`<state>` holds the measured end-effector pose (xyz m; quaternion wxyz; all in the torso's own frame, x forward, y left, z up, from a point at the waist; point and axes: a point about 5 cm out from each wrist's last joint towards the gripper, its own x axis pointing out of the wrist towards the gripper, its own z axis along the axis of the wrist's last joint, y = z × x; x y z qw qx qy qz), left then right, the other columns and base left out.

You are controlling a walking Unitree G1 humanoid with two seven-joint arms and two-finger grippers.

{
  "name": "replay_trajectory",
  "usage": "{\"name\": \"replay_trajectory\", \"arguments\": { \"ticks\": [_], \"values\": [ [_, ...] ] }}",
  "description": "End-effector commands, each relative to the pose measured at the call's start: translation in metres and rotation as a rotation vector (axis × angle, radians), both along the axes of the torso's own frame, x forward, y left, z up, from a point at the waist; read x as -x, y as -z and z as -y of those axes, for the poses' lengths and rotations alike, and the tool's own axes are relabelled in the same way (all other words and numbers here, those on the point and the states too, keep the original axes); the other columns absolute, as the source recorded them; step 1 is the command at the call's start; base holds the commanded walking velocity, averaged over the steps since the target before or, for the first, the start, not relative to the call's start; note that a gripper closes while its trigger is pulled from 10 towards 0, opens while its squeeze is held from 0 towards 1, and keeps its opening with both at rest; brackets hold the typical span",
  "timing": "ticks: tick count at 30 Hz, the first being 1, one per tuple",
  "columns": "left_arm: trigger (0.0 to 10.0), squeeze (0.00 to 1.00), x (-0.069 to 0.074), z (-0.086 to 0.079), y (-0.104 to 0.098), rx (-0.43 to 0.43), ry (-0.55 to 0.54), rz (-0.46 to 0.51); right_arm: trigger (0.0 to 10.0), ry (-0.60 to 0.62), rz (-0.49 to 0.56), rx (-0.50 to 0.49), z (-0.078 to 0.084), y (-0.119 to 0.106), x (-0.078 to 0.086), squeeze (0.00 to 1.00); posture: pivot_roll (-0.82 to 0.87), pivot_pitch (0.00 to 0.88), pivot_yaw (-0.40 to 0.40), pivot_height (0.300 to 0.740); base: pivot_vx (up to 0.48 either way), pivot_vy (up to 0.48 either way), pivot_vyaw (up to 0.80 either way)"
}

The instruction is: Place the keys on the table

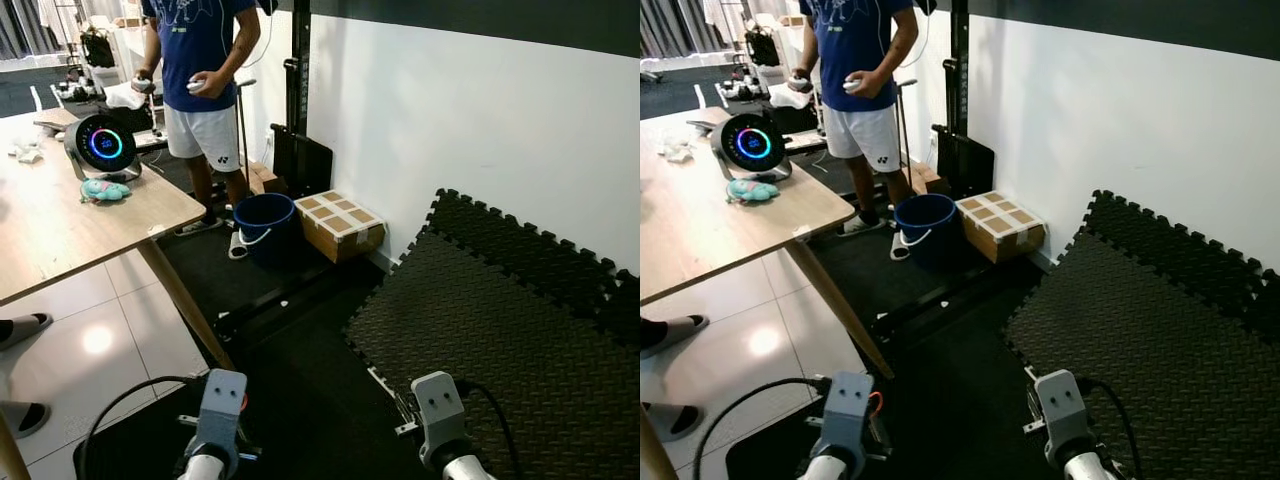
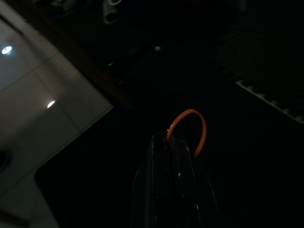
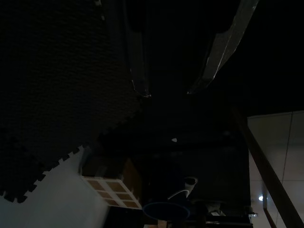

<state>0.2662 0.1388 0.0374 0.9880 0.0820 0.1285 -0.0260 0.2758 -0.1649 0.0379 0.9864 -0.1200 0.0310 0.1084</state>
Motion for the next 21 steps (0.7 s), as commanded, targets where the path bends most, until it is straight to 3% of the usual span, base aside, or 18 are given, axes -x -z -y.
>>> {"name": "replay_trajectory", "arguments": {
  "ticks": [1, 9, 21],
  "values": [
    [10.0, 0.00, 0.000, 0.001, -0.003, -0.007, -0.001, 0.016, 10.0, 0.020, -0.033, -0.010, 0.003, 0.005, 0.001, 0.00, 0.10, 0.099, -0.015, 0.740, 0.000, 0.000, 0.00],
    [10.0, 0.00, 0.012, -0.023, 0.001, -0.032, -0.087, 0.009, 10.0, 0.011, -0.040, -0.048, -0.006, 0.000, -0.013, 0.00, 0.15, 0.097, -0.047, 0.740, 0.000, 0.000, 0.00],
    [10.0, 0.00, 0.010, -0.018, 0.000, -0.035, -0.082, 0.011, 10.0, 0.005, -0.032, -0.040, -0.003, -0.001, -0.013, 0.00, 0.13, 0.097, -0.041, 0.740, 0.000, 0.000, 0.00]
  ]
}}
